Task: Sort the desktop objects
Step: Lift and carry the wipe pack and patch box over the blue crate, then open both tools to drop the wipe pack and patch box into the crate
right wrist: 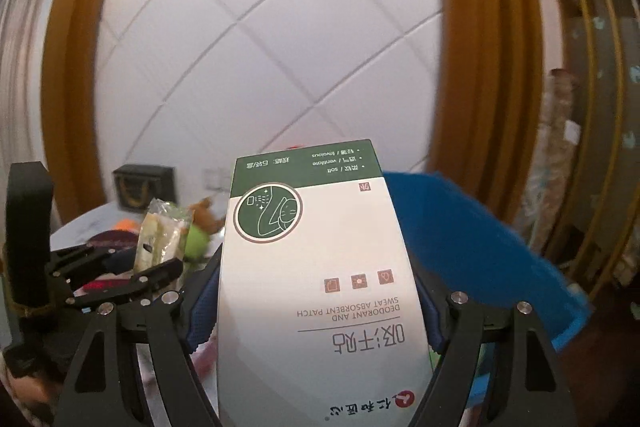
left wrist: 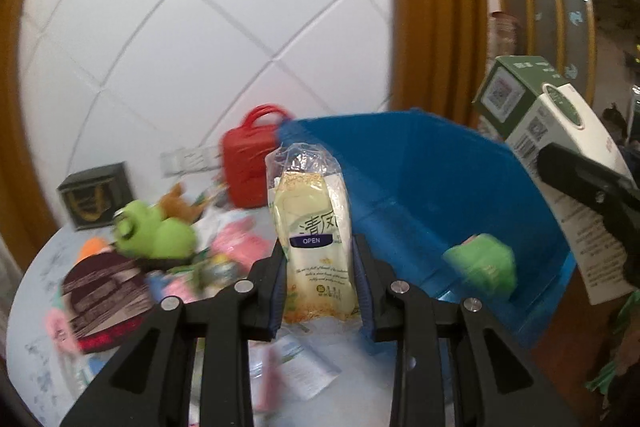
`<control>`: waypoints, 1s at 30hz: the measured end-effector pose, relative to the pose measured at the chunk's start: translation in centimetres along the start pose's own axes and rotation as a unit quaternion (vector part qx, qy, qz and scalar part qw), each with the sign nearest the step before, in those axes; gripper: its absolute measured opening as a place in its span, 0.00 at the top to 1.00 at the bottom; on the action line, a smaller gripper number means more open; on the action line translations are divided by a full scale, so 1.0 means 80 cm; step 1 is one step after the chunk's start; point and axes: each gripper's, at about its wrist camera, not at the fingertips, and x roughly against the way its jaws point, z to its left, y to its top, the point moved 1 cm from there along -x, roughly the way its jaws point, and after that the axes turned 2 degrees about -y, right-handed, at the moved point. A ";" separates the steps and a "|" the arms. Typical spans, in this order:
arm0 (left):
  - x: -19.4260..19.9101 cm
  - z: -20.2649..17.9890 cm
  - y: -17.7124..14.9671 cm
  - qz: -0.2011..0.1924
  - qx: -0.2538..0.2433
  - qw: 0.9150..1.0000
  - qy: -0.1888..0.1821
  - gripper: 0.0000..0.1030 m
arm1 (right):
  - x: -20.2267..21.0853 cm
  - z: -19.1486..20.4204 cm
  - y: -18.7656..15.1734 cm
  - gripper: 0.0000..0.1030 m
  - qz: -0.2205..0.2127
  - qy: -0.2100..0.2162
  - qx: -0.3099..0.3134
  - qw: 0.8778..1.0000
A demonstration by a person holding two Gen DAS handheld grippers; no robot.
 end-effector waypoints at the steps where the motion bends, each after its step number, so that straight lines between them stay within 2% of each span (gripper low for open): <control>1: -0.011 -0.027 0.011 -0.001 -0.002 1.000 -0.004 0.72 | -0.004 -0.026 0.003 0.23 -0.001 -0.006 -0.002 1.000; 6: -0.060 -0.128 0.047 0.005 -0.002 1.000 -0.016 0.72 | -0.030 -0.131 0.005 0.23 0.006 -0.028 0.001 1.000; 9: -0.089 -0.182 0.059 0.020 -0.013 1.000 -0.015 0.72 | -0.061 -0.193 -0.004 0.23 0.031 -0.047 0.012 0.998; 16: -0.137 -0.246 0.064 0.062 -0.028 0.998 -0.002 0.71 | -0.115 -0.268 -0.046 0.23 0.089 -0.047 0.013 0.995; 20: -0.155 -0.260 0.067 0.082 -0.038 0.996 0.018 0.66 | -0.136 -0.290 -0.061 0.23 0.115 -0.035 0.010 0.993; 21: -0.159 -0.261 0.066 0.088 -0.039 0.995 0.021 0.64 | -0.138 -0.293 -0.062 0.23 0.117 -0.032 0.009 0.993; 23: -0.164 -0.261 0.066 0.095 -0.037 0.994 0.023 0.51 | -0.143 -0.299 -0.066 0.23 0.123 -0.027 0.008 0.992; 25: -0.163 -0.258 0.068 0.094 -0.031 0.995 0.024 0.29 | -0.148 -0.301 -0.069 0.23 0.127 -0.020 0.009 0.992; 27: -0.160 -0.256 0.068 0.090 -0.023 0.995 0.023 0.26 | -0.151 -0.305 -0.071 0.18 0.125 -0.016 0.009 0.992; 28: -0.160 -0.254 0.068 0.091 -0.020 0.995 0.022 0.26 | -0.152 -0.307 -0.071 0.10 0.123 -0.013 0.009 0.992; 30: -0.162 -0.250 0.068 0.096 -0.012 0.995 0.019 0.26 | -0.150 -0.306 -0.071 0.00 0.117 -0.010 0.007 0.993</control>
